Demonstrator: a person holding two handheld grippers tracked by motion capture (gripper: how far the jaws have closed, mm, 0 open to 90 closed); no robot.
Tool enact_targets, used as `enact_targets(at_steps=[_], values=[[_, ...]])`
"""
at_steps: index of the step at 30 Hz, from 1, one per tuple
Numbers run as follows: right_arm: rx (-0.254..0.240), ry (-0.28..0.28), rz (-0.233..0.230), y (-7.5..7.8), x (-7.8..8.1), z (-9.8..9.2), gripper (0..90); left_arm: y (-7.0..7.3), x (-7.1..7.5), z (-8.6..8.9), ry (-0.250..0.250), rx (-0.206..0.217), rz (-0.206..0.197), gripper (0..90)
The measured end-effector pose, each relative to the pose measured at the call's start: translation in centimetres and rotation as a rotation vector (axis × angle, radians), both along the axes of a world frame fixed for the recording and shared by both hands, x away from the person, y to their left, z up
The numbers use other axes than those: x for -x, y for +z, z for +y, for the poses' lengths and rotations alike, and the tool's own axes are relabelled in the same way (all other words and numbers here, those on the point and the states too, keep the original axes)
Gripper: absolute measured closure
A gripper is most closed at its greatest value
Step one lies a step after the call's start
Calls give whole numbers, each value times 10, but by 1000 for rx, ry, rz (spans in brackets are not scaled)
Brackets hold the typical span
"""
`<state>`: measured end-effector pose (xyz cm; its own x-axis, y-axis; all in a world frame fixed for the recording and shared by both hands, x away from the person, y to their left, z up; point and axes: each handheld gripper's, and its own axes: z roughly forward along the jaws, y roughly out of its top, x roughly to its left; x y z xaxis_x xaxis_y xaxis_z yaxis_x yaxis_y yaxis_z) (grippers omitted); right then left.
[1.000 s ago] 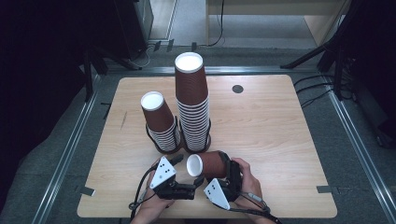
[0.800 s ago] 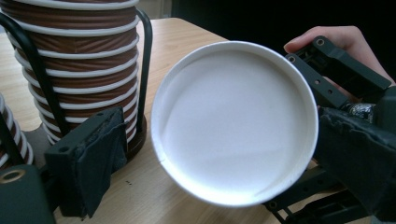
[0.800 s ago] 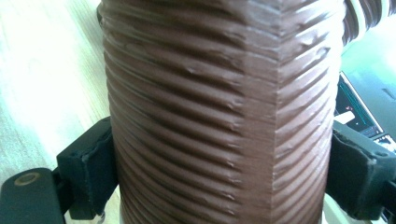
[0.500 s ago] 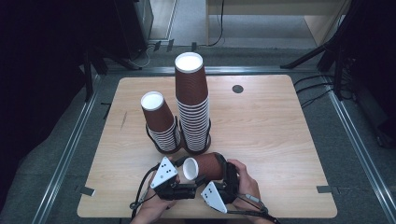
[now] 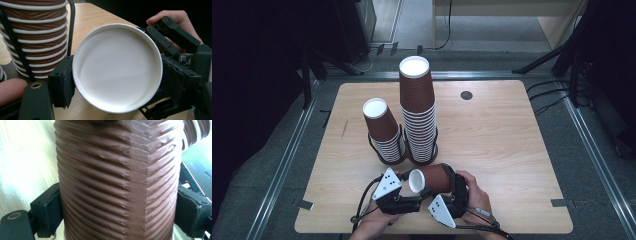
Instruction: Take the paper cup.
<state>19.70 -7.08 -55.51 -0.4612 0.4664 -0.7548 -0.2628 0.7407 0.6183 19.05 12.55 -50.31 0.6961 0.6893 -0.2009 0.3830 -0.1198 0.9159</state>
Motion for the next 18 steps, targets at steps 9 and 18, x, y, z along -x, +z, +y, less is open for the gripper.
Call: enact_targets(at_steps=[9,18], values=[[-22,2,29,0,-1,-2,88,1,2,-1,-4,-1,-17,233],[-46,17,40,3,-1,-4,70,2,2,2,-8,14,-26,238]])
